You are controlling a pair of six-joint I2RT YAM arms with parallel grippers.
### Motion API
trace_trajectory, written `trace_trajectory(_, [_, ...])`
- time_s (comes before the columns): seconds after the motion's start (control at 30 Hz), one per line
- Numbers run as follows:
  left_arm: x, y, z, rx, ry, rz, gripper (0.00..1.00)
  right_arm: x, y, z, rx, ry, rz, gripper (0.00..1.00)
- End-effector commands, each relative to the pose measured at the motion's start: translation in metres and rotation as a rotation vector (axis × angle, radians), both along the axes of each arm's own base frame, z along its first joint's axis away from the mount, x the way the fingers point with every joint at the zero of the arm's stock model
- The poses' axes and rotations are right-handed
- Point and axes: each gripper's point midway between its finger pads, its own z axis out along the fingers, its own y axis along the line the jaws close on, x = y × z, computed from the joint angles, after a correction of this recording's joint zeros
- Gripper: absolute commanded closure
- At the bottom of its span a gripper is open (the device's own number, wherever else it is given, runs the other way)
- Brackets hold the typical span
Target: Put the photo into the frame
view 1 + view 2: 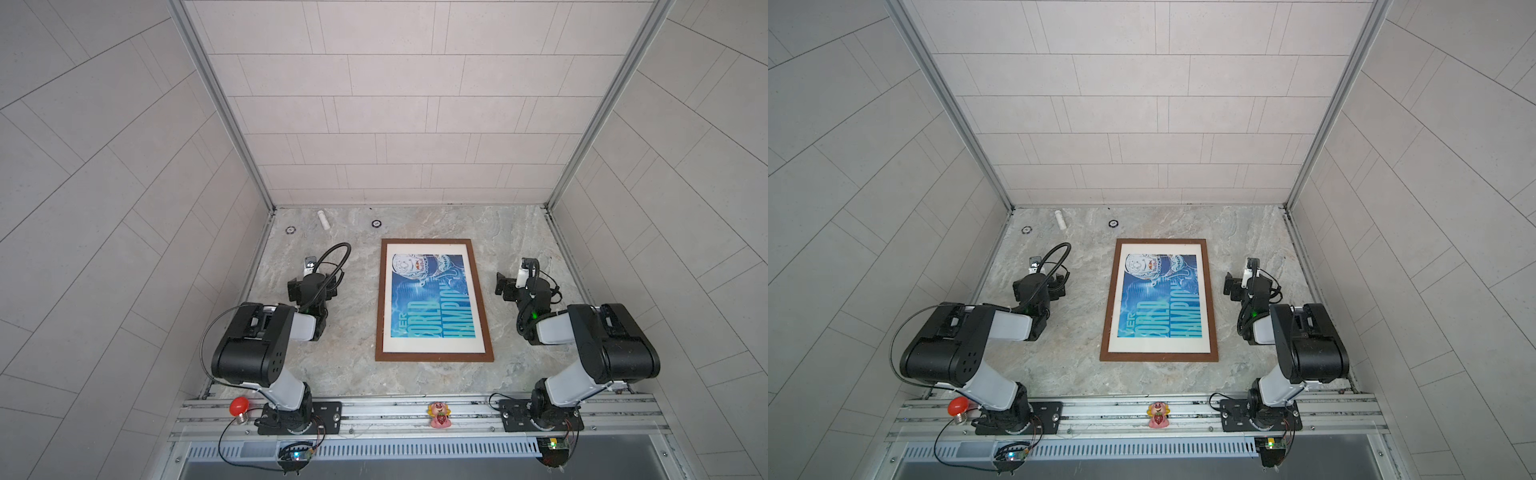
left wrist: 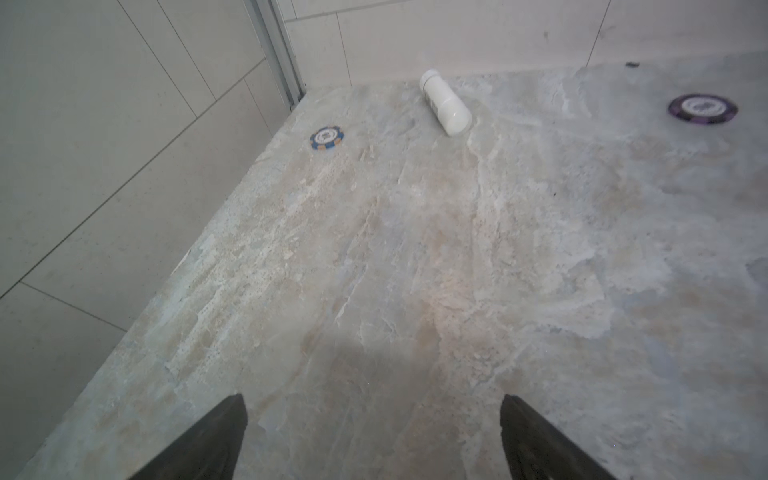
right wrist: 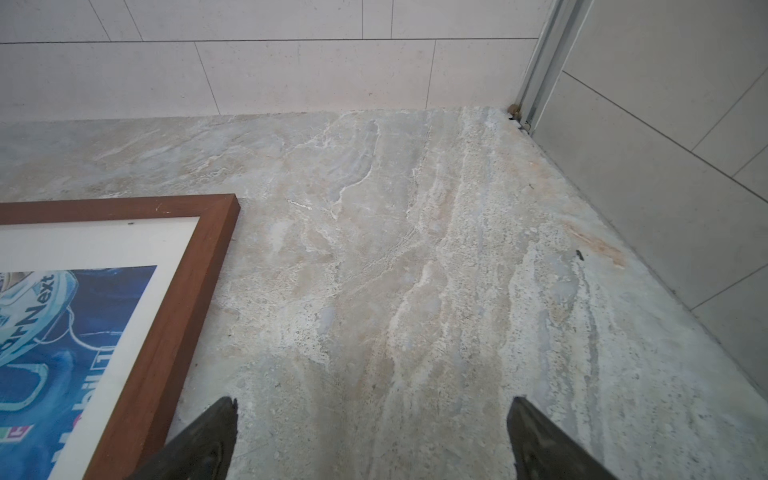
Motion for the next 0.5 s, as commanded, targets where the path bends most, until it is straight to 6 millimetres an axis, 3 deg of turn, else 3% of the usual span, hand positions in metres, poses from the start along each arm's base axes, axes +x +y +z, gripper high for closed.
trace_trajectory(0.0, [0.010,-0.001,0.018,-0.025,-0.075,-0.005,0.00,0.005,0.007,0.011,-0.037,-0.050,0.050,0.01])
trace_trajectory(0.47, [0.010,-0.001,0.020,-0.019,-0.087,-0.009,0.00,0.010,0.017,0.010,-0.042,-0.037,0.102,0.01])
